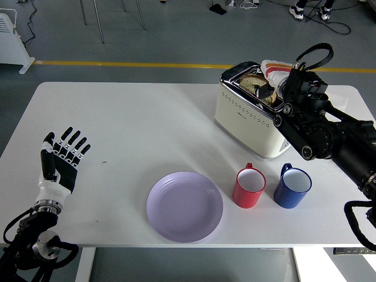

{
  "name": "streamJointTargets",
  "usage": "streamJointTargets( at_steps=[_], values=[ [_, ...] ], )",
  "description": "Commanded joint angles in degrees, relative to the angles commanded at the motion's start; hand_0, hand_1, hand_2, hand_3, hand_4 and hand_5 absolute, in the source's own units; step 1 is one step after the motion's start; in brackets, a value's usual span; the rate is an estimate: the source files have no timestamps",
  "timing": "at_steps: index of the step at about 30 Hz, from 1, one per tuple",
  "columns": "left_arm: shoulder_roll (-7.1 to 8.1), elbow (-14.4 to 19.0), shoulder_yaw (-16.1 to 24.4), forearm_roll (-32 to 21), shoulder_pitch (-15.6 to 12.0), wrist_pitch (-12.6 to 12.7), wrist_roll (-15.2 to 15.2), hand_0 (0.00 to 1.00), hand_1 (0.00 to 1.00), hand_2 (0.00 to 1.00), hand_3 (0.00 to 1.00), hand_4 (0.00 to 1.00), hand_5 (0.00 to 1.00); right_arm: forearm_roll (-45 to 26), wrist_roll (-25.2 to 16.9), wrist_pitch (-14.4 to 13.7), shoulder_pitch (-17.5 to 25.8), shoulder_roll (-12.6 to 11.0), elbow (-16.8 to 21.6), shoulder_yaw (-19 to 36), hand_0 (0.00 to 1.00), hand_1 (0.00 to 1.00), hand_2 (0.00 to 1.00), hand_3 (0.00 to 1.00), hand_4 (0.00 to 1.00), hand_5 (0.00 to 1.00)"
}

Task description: Push plate across desktop,pick up the break from the machine,place the break in the plate

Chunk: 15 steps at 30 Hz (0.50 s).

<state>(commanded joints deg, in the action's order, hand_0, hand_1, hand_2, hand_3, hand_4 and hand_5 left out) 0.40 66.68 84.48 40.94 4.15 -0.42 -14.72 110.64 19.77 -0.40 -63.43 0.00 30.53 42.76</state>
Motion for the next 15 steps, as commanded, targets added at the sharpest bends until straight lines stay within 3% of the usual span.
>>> streamJointTargets(
  at_steps=[2,3,15],
  values=[
    [0.03,-0.08,-0.02,0.08,-0.09,0.04,-0.09,0.765,0.784,0.833,0.825,0.583,0.998,0.07,0.32,0.53,0.23,0.00,0.98,0.54,0.519,0.425,0.454,0.510,0.350,0.002],
    [0.03,-0.10,-0.03,0.09,-0.10,0.06,-0.11,0.763,0.782,0.832,0.825,0.584,0.998,0.10,0.40,0.68,0.29,0.00,1.21,0.69,0.512,0.422,0.444,0.501,0.281,0.002],
    [0.06,-0.12,-0.46,0.72,-0.49,0.17,-0.39,0.762,0.781,0.829,0.823,0.585,0.998,2.52,2.40,3.81,-0.44,-0.06,8.41,3.27,0.510,0.423,0.441,0.500,0.271,0.002]
  ],
)
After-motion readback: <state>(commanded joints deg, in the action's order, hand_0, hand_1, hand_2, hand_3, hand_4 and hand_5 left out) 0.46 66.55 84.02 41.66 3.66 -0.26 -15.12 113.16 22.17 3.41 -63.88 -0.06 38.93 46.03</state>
